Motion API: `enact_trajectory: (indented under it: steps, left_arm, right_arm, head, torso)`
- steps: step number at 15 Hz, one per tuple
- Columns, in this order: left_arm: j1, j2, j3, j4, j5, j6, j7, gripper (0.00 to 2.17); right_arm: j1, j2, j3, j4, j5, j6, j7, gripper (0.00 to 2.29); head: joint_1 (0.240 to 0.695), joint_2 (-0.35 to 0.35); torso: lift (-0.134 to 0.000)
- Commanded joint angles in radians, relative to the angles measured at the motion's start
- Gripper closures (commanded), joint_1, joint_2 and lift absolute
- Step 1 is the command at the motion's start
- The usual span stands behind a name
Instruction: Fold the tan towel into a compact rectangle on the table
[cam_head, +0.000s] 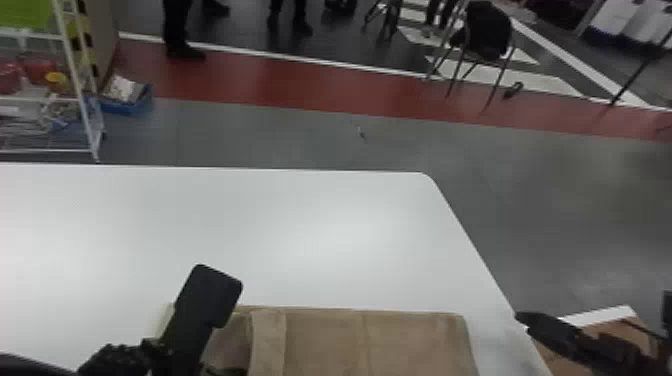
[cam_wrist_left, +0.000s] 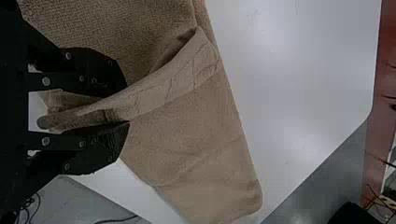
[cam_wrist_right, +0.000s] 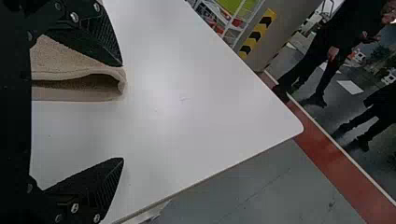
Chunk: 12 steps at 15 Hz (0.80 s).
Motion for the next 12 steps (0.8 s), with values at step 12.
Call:
enact_trajectory:
  steps: [12]
  left_arm:
    - [0.093, -0.007, 0.101, -0.141, -0.065, -0.012, -0.036, 0.03]
  right_arm:
    - [-0.011, 0.011, 0.014, -0.142, 0.005, 0.065, 0.006, 0.18]
  head:
    - [0.695, -0.350]
  torso:
    - [-0.123]
